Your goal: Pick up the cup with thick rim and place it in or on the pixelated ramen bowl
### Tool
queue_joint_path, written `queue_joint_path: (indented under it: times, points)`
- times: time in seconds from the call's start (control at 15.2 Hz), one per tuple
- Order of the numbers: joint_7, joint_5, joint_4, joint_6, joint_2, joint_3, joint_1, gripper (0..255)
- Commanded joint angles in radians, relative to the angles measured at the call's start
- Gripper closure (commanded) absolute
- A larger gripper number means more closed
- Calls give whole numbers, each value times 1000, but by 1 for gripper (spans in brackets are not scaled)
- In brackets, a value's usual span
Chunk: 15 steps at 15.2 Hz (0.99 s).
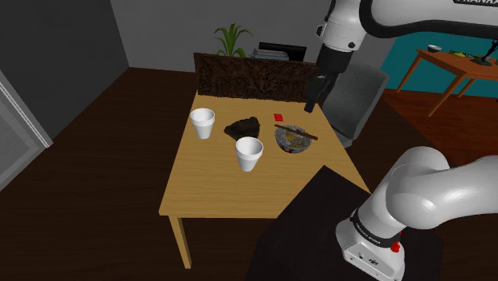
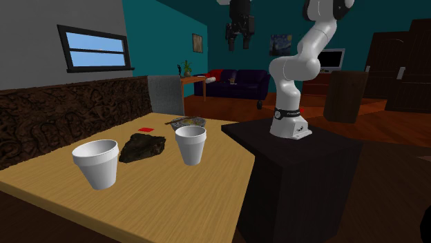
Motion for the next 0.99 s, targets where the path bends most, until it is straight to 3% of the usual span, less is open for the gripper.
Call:
queue_joint_path:
  times: [0.0,0.46,0.92]
  points:
    - [0,0,0,0,0,0,0,0]
    - [-64,-4,-40,224,209,-47,-3,0]
    - [-136,16,-9,426,469,-91,2,0]
